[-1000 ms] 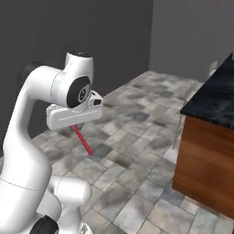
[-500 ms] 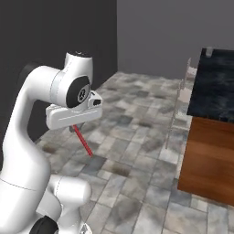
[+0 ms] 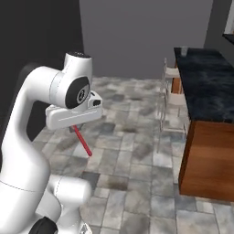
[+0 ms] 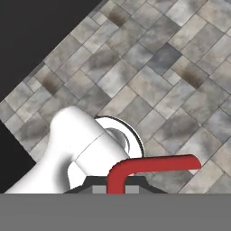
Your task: Take a straw from the drawer in front and place it inside the glass cup on the dining counter.
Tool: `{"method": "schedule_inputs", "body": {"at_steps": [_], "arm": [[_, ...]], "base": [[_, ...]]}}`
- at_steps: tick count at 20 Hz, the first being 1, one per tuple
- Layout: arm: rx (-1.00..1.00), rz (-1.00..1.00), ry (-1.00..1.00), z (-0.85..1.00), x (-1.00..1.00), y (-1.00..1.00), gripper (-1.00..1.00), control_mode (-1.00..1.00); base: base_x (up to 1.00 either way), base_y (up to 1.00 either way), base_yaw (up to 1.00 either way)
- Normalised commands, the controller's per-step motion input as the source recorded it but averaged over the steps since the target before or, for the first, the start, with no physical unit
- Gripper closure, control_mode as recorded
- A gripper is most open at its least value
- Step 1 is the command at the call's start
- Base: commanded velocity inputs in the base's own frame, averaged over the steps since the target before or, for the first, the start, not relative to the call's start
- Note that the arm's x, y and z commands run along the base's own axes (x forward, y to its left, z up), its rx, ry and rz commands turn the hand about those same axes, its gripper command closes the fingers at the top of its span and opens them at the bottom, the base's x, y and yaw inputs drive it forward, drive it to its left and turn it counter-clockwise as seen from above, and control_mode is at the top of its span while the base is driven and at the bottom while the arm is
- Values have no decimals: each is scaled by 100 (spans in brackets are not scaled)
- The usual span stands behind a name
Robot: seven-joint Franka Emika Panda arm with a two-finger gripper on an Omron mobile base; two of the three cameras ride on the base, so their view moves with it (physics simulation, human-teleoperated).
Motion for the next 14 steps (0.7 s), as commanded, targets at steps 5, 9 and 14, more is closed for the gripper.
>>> {"method": "schedule_inputs", "body": {"at_steps": [5,9,14], "arm": [[0,0,0,0,0,0,100,100],[0,0,0,0,0,0,100,100],[0,0,0,0,0,0,100,100]], "base": [[91,67,-29],[90,70,-28],[88,76,-31]]}}
